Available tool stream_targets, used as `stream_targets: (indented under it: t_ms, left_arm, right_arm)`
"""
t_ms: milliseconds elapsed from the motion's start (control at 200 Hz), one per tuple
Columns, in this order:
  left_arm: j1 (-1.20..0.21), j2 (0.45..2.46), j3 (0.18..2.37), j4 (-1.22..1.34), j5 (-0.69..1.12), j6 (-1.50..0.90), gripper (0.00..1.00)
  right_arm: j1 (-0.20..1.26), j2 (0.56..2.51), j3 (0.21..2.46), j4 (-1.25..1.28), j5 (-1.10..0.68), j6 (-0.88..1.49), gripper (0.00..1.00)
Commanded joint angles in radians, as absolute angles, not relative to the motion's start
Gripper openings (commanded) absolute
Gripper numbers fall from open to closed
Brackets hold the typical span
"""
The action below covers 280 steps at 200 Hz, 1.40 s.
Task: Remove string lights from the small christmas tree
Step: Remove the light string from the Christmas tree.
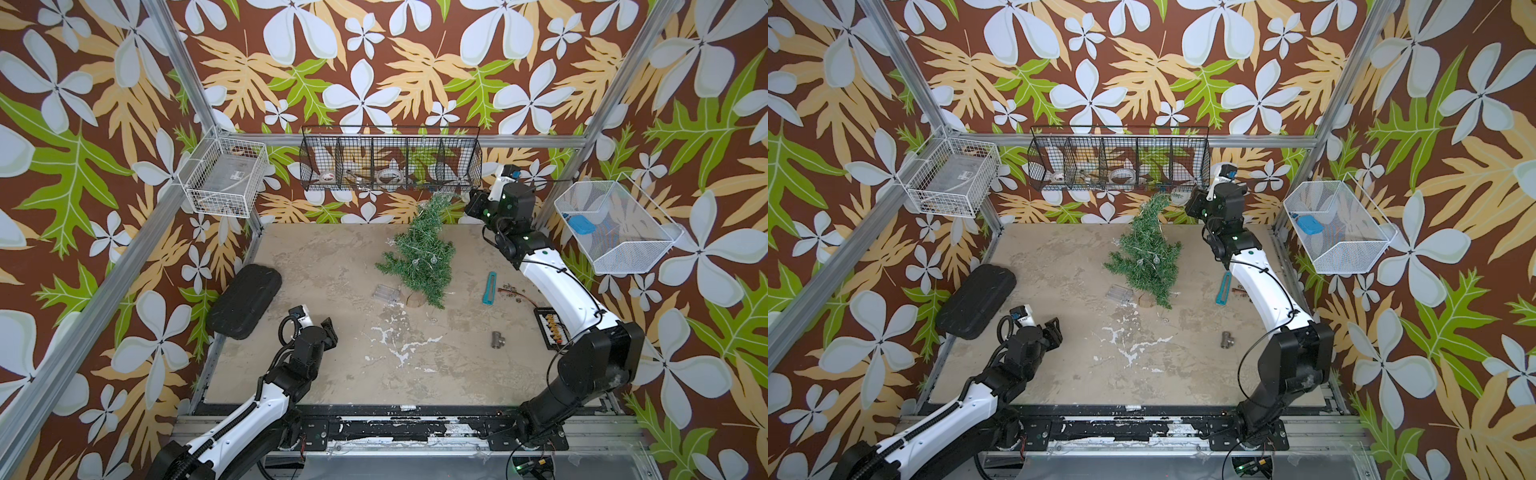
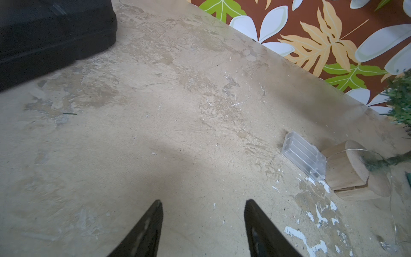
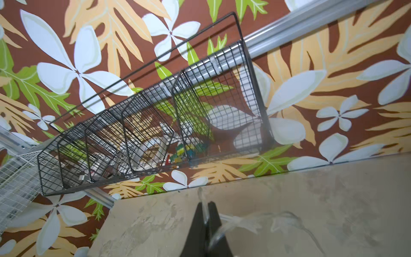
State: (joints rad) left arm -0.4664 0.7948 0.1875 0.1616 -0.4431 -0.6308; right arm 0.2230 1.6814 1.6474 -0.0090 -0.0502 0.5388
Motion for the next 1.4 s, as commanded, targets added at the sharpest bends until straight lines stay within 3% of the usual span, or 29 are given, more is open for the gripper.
stream_targets:
  t_ms: [0, 445, 606, 951, 1396]
  left_arm:
    - [-0.467, 0.787, 0.183, 0.173, -0.452, -0.634, 0.61]
    - [-0.466, 0.728, 0.159, 0.172, -0.441, -0.632, 0.61]
    - [-0.467, 0.731, 0.160, 0.171, -0.434, -0.628, 0.61]
    - [-0.466, 0.738, 0.163, 0.173, -0.435, -0.627, 0.61]
    - [-0.466, 0.720, 0.156, 0.177, -0.433, -0.623, 0.61]
  right_arm:
    - [0.228, 1.738, 1.762, -0.037, -0.117, 0.545, 0.00]
    - [0.359, 2.012, 2.354, -0.203, -0.152, 0.454, 0.00]
    - [0.362, 2.025, 2.355, -0.155, -0.123, 0.454, 0.00]
    - [0.459, 2.047, 2.393, -0.085, -0.346, 0.338, 0.00]
    - [0.600, 1.939, 2.239, -0.095, -0.421, 0.253, 0.00]
